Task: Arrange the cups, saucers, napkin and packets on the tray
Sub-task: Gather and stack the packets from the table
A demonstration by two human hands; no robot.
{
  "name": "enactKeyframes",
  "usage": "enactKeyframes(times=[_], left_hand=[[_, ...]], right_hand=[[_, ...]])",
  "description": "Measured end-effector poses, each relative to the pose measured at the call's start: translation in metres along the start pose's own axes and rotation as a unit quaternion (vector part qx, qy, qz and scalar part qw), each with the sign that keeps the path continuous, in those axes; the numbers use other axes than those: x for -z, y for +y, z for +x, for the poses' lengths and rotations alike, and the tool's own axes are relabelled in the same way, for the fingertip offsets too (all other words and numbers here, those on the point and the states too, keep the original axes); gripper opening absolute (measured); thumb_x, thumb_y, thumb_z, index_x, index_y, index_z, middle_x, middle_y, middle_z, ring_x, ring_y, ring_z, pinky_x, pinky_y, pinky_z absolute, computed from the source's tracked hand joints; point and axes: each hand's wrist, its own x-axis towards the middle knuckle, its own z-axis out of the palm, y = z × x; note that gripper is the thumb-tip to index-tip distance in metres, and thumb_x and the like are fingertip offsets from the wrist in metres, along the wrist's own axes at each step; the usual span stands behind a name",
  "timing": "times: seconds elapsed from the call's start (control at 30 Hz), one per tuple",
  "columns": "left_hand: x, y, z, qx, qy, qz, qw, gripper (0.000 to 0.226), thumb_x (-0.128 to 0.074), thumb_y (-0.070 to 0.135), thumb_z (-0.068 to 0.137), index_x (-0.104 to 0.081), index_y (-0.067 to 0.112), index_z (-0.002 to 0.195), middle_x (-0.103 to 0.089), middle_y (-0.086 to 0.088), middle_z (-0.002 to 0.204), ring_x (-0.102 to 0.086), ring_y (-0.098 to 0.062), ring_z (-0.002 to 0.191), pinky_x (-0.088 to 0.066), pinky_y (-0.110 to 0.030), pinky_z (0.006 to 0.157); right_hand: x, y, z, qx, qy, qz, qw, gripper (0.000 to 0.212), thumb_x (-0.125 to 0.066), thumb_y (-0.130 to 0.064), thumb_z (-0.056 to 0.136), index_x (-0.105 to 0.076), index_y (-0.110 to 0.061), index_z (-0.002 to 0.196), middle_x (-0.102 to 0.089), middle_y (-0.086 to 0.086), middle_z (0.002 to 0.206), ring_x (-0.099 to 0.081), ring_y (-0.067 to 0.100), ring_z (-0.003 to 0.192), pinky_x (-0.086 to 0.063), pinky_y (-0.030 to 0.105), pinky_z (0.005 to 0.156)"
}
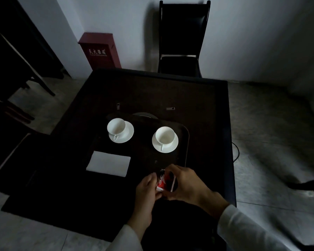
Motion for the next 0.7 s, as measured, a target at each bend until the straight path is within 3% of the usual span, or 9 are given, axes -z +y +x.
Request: enactKeyframes(times=[0.1,0.2,0.27,0.47,0.7], left_hand=[[-0.006,-0.006,0.028,-0.079,0.006,0.107,0.991,0.02,-0.054,0.024,0.103,-0.065,0.024,0.119,-0.069,-0.011,0.126,-0.066,-0.022,0.112,-0.053,-0.041,0.099],[-0.012,-0.014,0.051,-0.103,-0.018,0.236,0.966,0.035,-0.051,0.022,0.103,-0.059,0.017,0.137,-0.066,-0.01,0.133,-0.06,-0.012,0.111,-0.044,-0.024,0.092],[-0.017,-0.018,0.061,-0.101,-0.033,0.275,0.956,0.037,-0.048,0.021,0.104,-0.056,0.018,0.14,-0.063,-0.009,0.137,-0.058,-0.012,0.112,-0.041,-0.022,0.089],[-0.024,-0.03,0.071,-0.071,-0.059,0.283,0.955,0.044,-0.048,0.015,0.103,-0.048,0.022,0.147,-0.061,-0.008,0.139,-0.059,-0.023,0.125,-0.049,-0.038,0.106],[-0.023,-0.038,0.082,-0.056,-0.047,0.285,0.956,0.044,-0.056,0.017,0.1,-0.051,0.025,0.143,-0.065,-0.005,0.134,-0.062,-0.019,0.119,-0.051,-0.031,0.1]], right_hand=[[-0.019,0.018,0.009,-0.057,-0.022,-0.003,0.998,0.056,-0.08,-0.051,0.07,-0.056,-0.021,0.11,-0.065,-0.003,0.106,-0.066,0.018,0.089,-0.055,0.029,0.078],[-0.039,0.035,0.016,-0.105,-0.047,-0.019,0.993,0.059,-0.079,-0.053,0.072,-0.053,-0.021,0.113,-0.067,0.002,0.11,-0.067,0.025,0.095,-0.055,0.034,0.08],[-0.051,0.043,0.02,-0.121,-0.058,-0.042,0.99,0.062,-0.079,-0.052,0.071,-0.052,-0.021,0.117,-0.067,0.003,0.113,-0.065,0.028,0.101,-0.053,0.035,0.084],[-0.074,0.058,0.033,-0.105,-0.081,-0.099,0.986,0.066,-0.078,-0.045,0.074,-0.049,-0.017,0.126,-0.066,0.007,0.119,-0.062,0.032,0.109,-0.047,0.038,0.093],[-0.081,0.066,0.034,-0.084,-0.084,-0.106,0.987,0.069,-0.076,-0.047,0.078,-0.047,-0.016,0.133,-0.056,0.007,0.129,-0.055,0.03,0.117,-0.047,0.039,0.098]])
